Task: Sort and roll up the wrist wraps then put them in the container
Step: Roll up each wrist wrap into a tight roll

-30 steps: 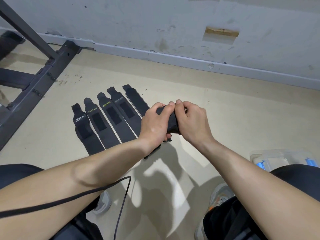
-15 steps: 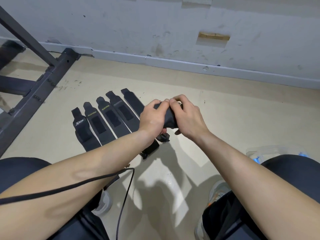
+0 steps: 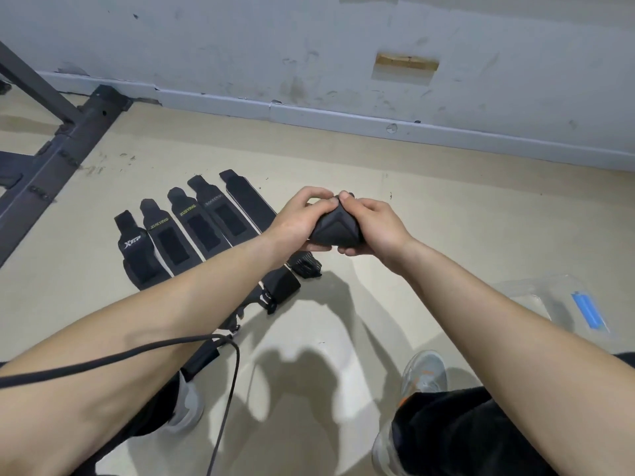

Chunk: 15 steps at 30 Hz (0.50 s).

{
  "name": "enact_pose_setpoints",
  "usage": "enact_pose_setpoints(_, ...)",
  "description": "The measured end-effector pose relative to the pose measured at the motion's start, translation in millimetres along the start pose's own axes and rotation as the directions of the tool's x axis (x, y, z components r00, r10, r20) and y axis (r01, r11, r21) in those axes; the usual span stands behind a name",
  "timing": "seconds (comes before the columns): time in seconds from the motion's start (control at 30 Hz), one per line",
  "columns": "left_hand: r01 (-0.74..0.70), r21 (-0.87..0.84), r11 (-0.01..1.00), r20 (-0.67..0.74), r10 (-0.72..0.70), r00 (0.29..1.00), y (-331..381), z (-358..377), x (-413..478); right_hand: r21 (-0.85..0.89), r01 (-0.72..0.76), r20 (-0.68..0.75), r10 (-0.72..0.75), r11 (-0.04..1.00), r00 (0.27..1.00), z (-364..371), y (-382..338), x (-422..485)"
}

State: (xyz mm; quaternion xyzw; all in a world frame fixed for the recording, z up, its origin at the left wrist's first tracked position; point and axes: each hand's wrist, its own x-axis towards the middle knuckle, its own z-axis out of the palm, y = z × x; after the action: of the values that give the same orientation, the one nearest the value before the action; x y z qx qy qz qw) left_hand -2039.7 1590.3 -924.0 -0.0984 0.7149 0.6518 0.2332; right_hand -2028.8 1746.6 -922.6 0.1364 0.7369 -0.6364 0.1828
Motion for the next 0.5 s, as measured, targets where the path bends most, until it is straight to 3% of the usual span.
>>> enact_pose_setpoints(0.13, 0.068, -0.079, 0.995, 0.001, -0.068, 0.998, -11, 3, 30, -0.091, -0.157, 0.104, 0.166, 0.983, 0.981, -6, 3, 17)
enact_pose_setpoints(0.2, 0.126, -0.145, 0.981, 0.017, -0.125, 0.992, -22, 4, 44, -0.115, -0.15, 0.137, 0.165, 0.982, 0.977, -10, 10, 30)
enact_pose_setpoints(0.33, 0.213, -0.31, 0.927, 0.018, -0.218, 0.976, -52, 8, 77, 0.08, -0.111, 0.146, 0.098, 0.991, 0.984, -19, 43, 64)
enact_pose_setpoints(0.43, 0.267, -0.402, 0.876, 0.023, -0.282, 0.959, -76, 12, 103, 0.143, -0.177, 0.108, 0.163, 0.974, 0.981, -24, 68, 93)
enact_pose_setpoints(0.5, 0.308, -0.375, 0.874, -0.025, -0.342, 0.94, -88, 16, 120, 0.126, -0.213, 0.028, 0.211, 0.969, 0.977, -24, 85, 114)
